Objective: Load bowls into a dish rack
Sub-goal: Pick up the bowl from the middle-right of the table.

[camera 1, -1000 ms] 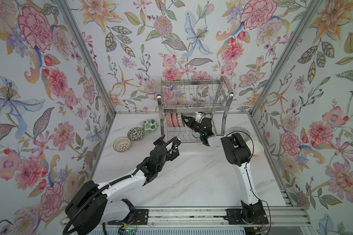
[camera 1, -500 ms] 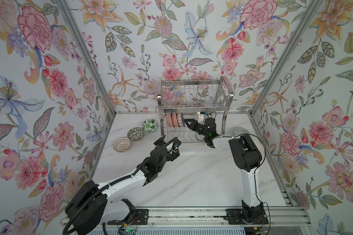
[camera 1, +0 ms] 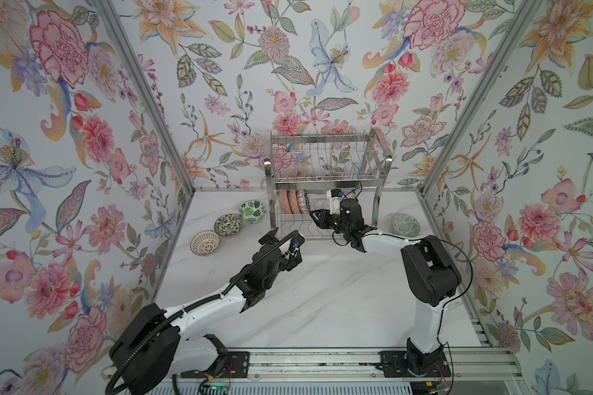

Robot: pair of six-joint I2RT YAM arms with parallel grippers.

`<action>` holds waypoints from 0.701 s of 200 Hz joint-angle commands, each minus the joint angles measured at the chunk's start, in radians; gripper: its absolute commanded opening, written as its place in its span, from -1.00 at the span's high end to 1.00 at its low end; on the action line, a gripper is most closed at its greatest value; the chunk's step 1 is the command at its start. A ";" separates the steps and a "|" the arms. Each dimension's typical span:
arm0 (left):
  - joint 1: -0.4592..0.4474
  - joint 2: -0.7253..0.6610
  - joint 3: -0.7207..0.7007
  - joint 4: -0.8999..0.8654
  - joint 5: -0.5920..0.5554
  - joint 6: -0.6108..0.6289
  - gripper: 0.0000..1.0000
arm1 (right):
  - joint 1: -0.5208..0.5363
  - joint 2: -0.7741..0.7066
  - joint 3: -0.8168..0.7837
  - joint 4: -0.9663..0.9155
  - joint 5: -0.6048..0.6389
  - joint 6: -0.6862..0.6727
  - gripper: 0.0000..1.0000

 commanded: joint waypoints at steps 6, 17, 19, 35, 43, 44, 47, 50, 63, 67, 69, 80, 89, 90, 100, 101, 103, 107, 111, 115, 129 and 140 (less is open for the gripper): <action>-0.008 -0.010 0.004 -0.004 0.016 -0.001 -0.98 | 0.021 -0.082 -0.007 -0.192 0.140 -0.126 0.22; -0.009 -0.010 0.004 -0.006 0.015 0.000 -0.98 | 0.033 -0.106 -0.006 -0.241 0.183 -0.156 0.12; -0.009 -0.010 0.005 -0.006 0.016 0.000 -0.98 | 0.035 -0.113 -0.005 -0.260 0.200 -0.161 0.09; -0.009 -0.009 0.007 -0.005 0.014 0.001 -0.98 | 0.049 -0.140 0.000 -0.332 0.264 -0.192 -0.09; -0.008 -0.010 0.005 -0.005 0.014 0.000 -0.99 | 0.057 -0.155 0.003 -0.372 0.297 -0.209 -0.22; -0.008 -0.009 0.006 -0.005 0.014 0.000 -0.98 | 0.058 -0.157 0.003 -0.376 0.301 -0.210 -0.23; -0.008 -0.010 0.005 -0.006 0.014 0.000 -0.98 | 0.060 -0.161 0.004 -0.388 0.312 -0.213 -0.29; -0.008 -0.010 0.005 -0.006 0.013 0.001 -0.98 | 0.063 -0.166 0.005 -0.400 0.323 -0.216 -0.35; -0.009 -0.009 0.005 -0.007 0.013 0.001 -0.98 | 0.074 -0.187 0.001 -0.441 0.359 -0.229 -0.59; -0.009 -0.008 0.005 -0.007 0.011 0.000 -0.98 | 0.077 -0.194 -0.001 -0.454 0.368 -0.233 -0.64; -0.009 -0.008 0.005 -0.007 0.011 0.001 -0.99 | 0.079 -0.195 -0.001 -0.460 0.375 -0.236 -0.67; -0.008 -0.007 0.004 -0.007 0.010 -0.001 -0.98 | 0.085 -0.209 0.001 -0.504 0.411 -0.238 -0.85; -0.010 -0.006 0.004 -0.008 0.009 0.000 -0.99 | 0.090 -0.220 -0.001 -0.532 0.436 -0.238 -1.00; -0.010 -0.006 0.004 -0.007 0.009 0.000 -0.99 | 0.091 -0.221 -0.001 -0.535 0.439 -0.238 -0.99; -0.010 -0.004 0.005 -0.008 0.009 0.000 -0.98 | 0.098 -0.233 -0.005 -0.564 0.476 -0.233 -0.99; -0.011 -0.004 0.005 -0.008 0.009 0.000 -0.98 | 0.098 -0.235 -0.005 -0.566 0.480 -0.233 -0.99; -0.011 -0.004 0.005 -0.007 0.009 -0.001 -0.98 | 0.100 -0.237 -0.007 -0.571 0.487 -0.230 -0.98; -0.010 -0.002 0.007 -0.008 0.008 -0.002 -0.98 | 0.103 -0.242 -0.008 -0.582 0.499 -0.228 -0.98; -0.011 -0.002 0.007 -0.008 0.008 -0.002 -0.98 | 0.106 -0.247 -0.010 -0.591 0.508 -0.227 -0.98; -0.010 -0.001 0.007 -0.008 0.008 -0.002 -0.98 | 0.110 -0.252 -0.014 -0.601 0.522 -0.224 -0.98; -0.008 0.003 0.010 -0.012 0.008 -0.004 -0.98 | 0.118 -0.273 -0.018 -0.643 0.568 -0.198 -0.99; -0.010 0.004 0.013 -0.018 0.010 -0.007 -0.98 | 0.124 -0.294 -0.026 -0.668 0.605 -0.169 -0.98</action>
